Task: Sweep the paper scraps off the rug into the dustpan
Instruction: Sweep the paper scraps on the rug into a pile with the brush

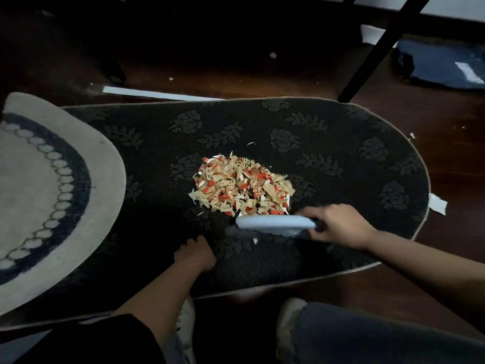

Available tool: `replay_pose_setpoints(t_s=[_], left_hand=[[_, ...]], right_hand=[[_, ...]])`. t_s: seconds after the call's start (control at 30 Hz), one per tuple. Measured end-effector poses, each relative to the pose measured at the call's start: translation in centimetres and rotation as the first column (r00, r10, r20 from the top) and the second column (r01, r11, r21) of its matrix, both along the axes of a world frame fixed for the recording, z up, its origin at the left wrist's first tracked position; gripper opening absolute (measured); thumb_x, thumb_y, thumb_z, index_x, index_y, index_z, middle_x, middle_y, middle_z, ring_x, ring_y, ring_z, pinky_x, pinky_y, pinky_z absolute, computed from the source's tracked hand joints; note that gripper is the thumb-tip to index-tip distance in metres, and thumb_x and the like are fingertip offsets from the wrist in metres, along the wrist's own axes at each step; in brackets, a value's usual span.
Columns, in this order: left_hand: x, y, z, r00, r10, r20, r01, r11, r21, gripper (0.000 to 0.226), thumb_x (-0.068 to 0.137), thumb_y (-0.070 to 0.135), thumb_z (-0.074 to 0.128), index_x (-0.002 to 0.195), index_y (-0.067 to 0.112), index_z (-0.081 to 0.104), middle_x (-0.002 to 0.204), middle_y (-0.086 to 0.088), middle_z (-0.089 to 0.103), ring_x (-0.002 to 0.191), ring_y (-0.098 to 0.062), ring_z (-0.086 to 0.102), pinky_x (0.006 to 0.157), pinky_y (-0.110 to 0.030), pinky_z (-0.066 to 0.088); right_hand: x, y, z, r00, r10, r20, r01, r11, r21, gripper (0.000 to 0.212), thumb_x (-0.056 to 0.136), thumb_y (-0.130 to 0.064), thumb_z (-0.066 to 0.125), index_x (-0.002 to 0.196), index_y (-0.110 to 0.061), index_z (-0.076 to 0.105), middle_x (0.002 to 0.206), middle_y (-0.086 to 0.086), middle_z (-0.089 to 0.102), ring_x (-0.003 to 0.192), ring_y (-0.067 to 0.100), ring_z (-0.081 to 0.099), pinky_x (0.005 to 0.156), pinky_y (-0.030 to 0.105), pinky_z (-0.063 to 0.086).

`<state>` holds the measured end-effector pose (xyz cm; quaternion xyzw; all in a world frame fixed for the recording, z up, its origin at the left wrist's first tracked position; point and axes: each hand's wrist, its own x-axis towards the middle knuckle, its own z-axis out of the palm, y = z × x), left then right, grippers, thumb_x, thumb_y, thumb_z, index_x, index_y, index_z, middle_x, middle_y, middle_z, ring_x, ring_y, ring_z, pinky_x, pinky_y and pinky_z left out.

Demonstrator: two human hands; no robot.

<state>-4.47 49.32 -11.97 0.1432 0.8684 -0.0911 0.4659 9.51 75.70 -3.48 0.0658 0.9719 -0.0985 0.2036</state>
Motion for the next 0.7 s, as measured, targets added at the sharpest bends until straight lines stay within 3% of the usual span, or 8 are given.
replay_pose_setpoints(t_s=[0.1, 0.2, 0.4, 0.5, 0.7], left_hand=[[0.2, -0.2, 0.1, 1.0, 0.008, -0.021, -0.008, 1.0, 0.01, 0.056, 0.095, 0.031, 0.045, 0.143, 0.009, 0.026, 0.147, -0.015, 0.032, 0.135, -0.033, 0.036, 0.109, -0.039, 0.033], [-0.1, -0.5, 0.2, 0.999, 0.028, -0.034, -0.027, 1.0, 0.011, 0.051, 0.095, 0.028, 0.043, 0.14, 0.01, 0.029, 0.146, -0.015, 0.033, 0.135, -0.033, 0.037, 0.108, -0.038, 0.033], [0.0, -0.4, -0.1, 0.999, 0.048, 0.006, -0.048, 0.999, -0.001, 0.053, 0.095, 0.027, 0.043, 0.142, 0.009, 0.027, 0.148, -0.016, 0.029, 0.136, -0.033, 0.034, 0.11, -0.039, 0.032], [0.0, -0.6, -0.3, 0.999, 0.047, 0.012, -0.047, 0.999, -0.007, 0.055, 0.095, 0.028, 0.043, 0.143, 0.009, 0.025, 0.149, -0.016, 0.028, 0.137, -0.034, 0.033, 0.11, -0.039, 0.032], [0.0, -0.6, -0.4, 0.999, 0.034, 0.031, -0.034, 0.999, -0.013, 0.054, 0.095, 0.027, 0.042, 0.142, 0.008, 0.025, 0.149, -0.018, 0.026, 0.137, -0.035, 0.033, 0.11, -0.039, 0.032]], right_hand=[[-0.9, 0.2, 0.4, 0.991, -0.085, -0.107, 0.083, 0.996, -0.025, 0.04, 0.082, -0.035, 0.059, 0.121, -0.041, 0.056, 0.099, -0.011, 0.07, 0.085, 0.014, 0.066, 0.065, 0.026, 0.043], [-0.8, 0.9, 1.9, 0.985, -0.126, -0.119, 0.113, 0.988, -0.109, 0.043, 0.078, -0.032, 0.062, 0.119, -0.045, 0.057, 0.092, -0.012, 0.071, 0.079, 0.012, 0.066, 0.066, 0.026, 0.046], [0.5, 1.8, 2.4, 0.993, -0.02, 0.115, 0.033, 0.993, -0.11, 0.04, 0.078, -0.033, 0.065, 0.115, -0.047, 0.058, 0.089, -0.018, 0.07, 0.072, 0.0, 0.061, 0.067, 0.023, 0.05], [0.7, 1.5, 1.5, 0.981, 0.028, 0.19, -0.009, 0.995, -0.101, 0.038, 0.081, -0.038, 0.063, 0.117, -0.047, 0.056, 0.093, -0.016, 0.07, 0.079, 0.002, 0.063, 0.07, 0.024, 0.05], [-0.3, 0.3, 0.3, 0.996, -0.084, -0.015, 0.083, 0.996, -0.035, 0.04, 0.082, -0.034, 0.058, 0.121, -0.044, 0.055, 0.091, -0.01, 0.069, 0.081, 0.012, 0.065, 0.064, 0.025, 0.043]])
